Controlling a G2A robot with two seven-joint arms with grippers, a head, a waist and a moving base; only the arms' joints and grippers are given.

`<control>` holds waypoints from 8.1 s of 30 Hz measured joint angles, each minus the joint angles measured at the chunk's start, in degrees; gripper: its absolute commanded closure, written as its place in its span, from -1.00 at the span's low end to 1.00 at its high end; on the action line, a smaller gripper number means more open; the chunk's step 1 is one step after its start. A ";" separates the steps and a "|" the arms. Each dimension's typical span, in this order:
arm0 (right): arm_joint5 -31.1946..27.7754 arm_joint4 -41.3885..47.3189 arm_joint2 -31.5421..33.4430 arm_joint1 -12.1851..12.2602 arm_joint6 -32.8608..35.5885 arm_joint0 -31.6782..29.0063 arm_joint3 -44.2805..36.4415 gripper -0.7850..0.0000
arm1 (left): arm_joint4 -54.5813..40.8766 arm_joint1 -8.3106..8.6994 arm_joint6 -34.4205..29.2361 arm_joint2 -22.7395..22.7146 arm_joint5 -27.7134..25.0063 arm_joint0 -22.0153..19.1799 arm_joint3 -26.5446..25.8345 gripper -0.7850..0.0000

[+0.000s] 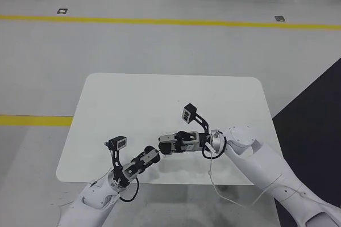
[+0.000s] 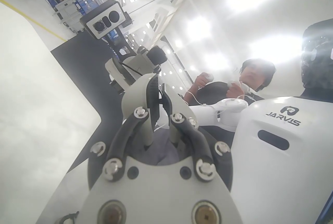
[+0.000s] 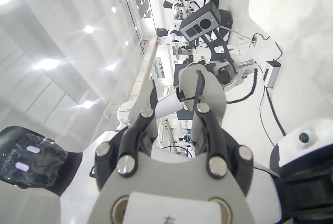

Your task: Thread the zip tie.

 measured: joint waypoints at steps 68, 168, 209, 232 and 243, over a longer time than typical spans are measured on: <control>3.03 -1.83 16.07 -0.06 4.96 -6.99 -1.41 1.00 | 0.05 -0.51 1.01 -4.99 1.12 1.85 0.74 -1.00; 4.29 2.61 32.09 1.95 -4.33 -13.53 2.49 1.00 | 71.66 -4.16 -10.03 2.25 57.74 -12.96 -20.67 -1.00; 4.28 2.63 32.09 1.95 -4.33 -13.53 2.50 1.00 | 90.54 -13.74 -40.66 25.26 69.18 -33.96 -6.48 0.34; 4.28 2.63 32.09 1.95 -4.33 -13.53 2.50 1.00 | 91.89 -20.60 -41.42 29.58 73.61 -40.03 10.66 0.62; 4.28 2.63 32.09 1.95 -4.33 -13.53 2.50 1.00 | 92.48 -23.28 -45.79 30.74 72.40 -41.90 16.15 0.48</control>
